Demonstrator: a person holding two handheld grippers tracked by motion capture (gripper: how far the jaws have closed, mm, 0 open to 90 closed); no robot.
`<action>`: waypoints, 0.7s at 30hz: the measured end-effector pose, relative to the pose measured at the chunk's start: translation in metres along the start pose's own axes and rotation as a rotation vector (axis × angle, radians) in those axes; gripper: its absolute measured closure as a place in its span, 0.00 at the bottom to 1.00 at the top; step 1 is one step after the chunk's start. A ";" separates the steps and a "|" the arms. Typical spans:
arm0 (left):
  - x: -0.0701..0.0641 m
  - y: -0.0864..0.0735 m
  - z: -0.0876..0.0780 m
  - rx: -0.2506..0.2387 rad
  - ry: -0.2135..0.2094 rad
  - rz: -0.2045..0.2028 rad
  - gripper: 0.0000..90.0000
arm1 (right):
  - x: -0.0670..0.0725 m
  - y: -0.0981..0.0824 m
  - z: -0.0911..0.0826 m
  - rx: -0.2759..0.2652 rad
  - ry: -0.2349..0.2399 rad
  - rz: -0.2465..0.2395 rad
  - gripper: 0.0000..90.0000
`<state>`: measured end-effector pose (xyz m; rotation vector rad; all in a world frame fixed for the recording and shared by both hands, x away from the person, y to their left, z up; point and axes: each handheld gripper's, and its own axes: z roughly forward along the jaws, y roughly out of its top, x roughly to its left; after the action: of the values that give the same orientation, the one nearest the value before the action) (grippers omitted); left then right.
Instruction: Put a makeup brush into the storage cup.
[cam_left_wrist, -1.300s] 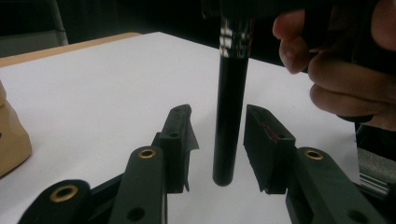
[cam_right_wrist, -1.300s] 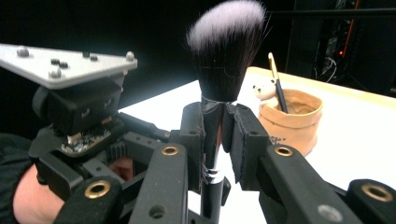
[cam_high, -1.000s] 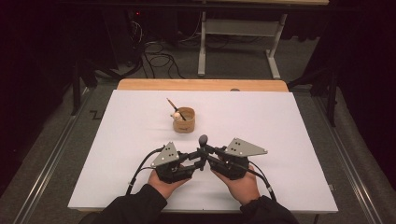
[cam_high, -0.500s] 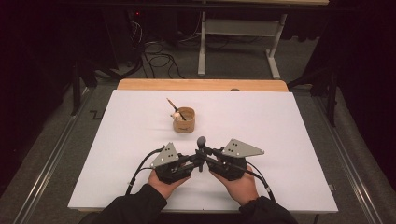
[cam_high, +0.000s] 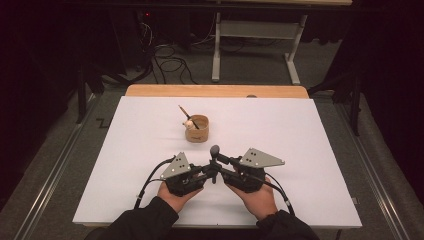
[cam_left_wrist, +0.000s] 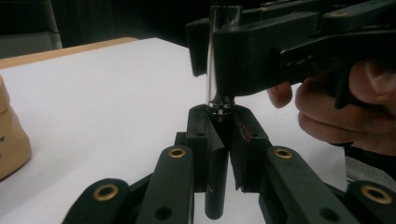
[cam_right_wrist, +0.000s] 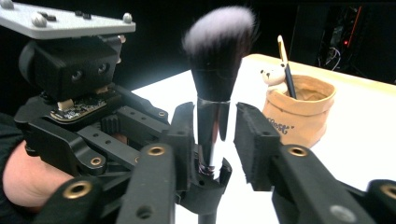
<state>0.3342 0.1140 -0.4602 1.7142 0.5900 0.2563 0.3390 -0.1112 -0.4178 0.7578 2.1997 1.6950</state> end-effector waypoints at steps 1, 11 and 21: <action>0.001 0.000 -0.001 0.001 0.005 0.001 0.88 | -0.001 0.000 -0.001 -0.003 0.001 0.005 0.72; 0.018 0.005 -0.013 -0.019 0.067 -0.017 0.88 | -0.010 0.003 -0.012 0.007 -0.055 -0.018 0.61; 0.035 0.011 -0.029 -0.045 0.116 -0.052 0.88 | -0.032 -0.004 -0.030 0.046 -0.112 0.006 0.51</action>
<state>0.3524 0.1555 -0.4481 1.6458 0.7082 0.3315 0.3490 -0.1539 -0.4161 0.8497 2.1687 1.5691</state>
